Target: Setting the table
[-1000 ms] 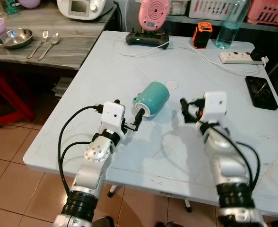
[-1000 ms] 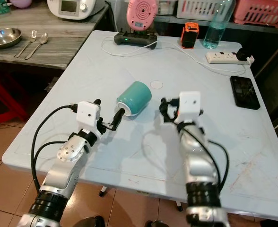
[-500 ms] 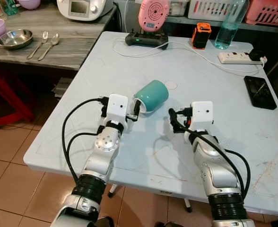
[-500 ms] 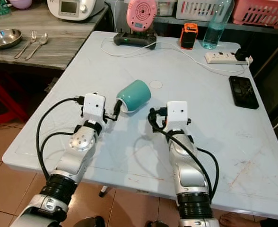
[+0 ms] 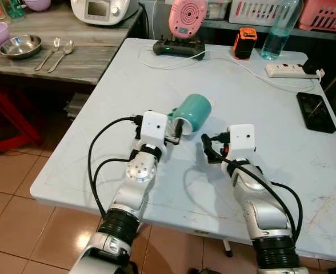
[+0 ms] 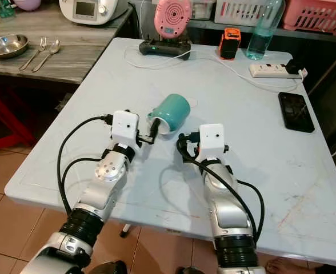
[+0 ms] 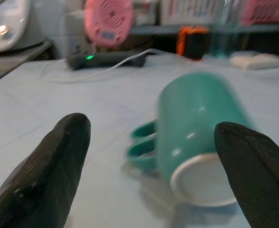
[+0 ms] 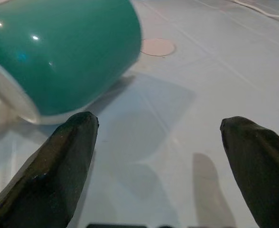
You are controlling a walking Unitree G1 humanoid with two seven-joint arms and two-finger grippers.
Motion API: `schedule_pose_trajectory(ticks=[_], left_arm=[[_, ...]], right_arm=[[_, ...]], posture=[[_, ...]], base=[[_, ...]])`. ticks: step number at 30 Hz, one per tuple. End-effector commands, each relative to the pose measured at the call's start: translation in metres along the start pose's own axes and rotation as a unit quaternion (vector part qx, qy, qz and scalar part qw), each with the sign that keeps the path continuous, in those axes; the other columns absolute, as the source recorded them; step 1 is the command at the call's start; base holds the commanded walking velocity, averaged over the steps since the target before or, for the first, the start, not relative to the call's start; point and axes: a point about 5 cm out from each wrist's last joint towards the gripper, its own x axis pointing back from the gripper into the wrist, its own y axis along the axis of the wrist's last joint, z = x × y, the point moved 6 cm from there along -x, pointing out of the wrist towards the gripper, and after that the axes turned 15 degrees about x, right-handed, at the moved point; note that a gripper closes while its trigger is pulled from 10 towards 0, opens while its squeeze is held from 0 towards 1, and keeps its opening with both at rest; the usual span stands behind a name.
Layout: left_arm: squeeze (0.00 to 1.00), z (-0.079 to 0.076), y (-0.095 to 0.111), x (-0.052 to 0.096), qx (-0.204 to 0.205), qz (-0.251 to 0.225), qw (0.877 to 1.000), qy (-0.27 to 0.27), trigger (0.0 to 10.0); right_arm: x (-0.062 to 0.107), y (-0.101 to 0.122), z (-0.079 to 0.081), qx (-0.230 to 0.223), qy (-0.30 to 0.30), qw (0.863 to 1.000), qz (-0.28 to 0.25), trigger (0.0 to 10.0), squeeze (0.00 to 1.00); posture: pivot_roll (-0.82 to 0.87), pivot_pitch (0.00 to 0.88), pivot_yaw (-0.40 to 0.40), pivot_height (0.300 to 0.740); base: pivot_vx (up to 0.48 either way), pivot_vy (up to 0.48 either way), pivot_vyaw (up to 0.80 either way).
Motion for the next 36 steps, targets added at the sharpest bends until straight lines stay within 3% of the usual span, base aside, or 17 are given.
schedule_pose_trajectory(ticks=[1,6,9,15,20,21,27,36], left_arm=[[0.0,-0.01,0.002,0.004,0.008,-0.007,1.0,-0.023,10.0],[0.0,-0.029,0.001,0.009,0.03,-0.002,0.997,-0.071,10.0],[0.0,-0.051,0.003,0.016,0.058,0.003,0.99,-0.13,10.0],[0.0,-0.046,0.003,0.013,0.05,0.003,0.992,-0.115,10.0],[0.0,-0.005,-0.001,0.002,0.021,0.014,1.0,-0.011,10.0],[0.0,-0.005,-0.001,0.002,0.021,0.014,1.0,-0.011,10.0],[0.0,0.032,0.01,0.0,0.005,-0.009,0.998,0.07,10.0],[0.0,0.078,0.008,0.027,-0.016,-0.013,0.992,0.127,10.0]], right_arm=[[-0.001,-0.003,-0.005,-0.003,-0.006,1.0,0.008,10.0,0.0],[-0.004,-0.003,-0.009,0.003,-0.01,1.0,0.009,10.0,0.0],[-0.005,-0.005,-0.012,0.006,-0.01,1.0,0.012,10.0,0.0],[-0.006,-0.007,-0.02,0.011,-0.019,1.0,0.016,10.0,0.0],[-0.01,-0.001,-0.034,0.013,-0.036,0.999,0.01,10.0,0.0],[-0.01,-0.001,-0.034,0.013,-0.036,0.999,0.01,10.0,0.0],[-0.014,0.014,-0.037,0.015,-0.04,0.999,-0.016,10.0,0.0],[0.003,0.028,-0.027,0.024,-0.033,0.997,-0.071,10.0,0.0]], posture=[[-0.08,0.093,0.004,0.74],[-0.07,0.097,0.002,0.74],[-0.07,0.097,-0.003,0.74],[-0.07,0.097,-0.003,0.74],[-0.08,0.097,0.001,0.74],[-0.08,0.097,0.001,0.74],[-0.08,0.096,0.004,0.74],[-0.08,0.096,0.004,0.74]], base=[[0.0,0.0,0.0],[0.0,0.0,0.0],[0.0,0.0,0.0],[0.0,0.0,0.0],[0.0,0.0,0.0],[0.0,0.0,0.0],[0.0,0.0,0.0],[0.0,0.0,0.0]])
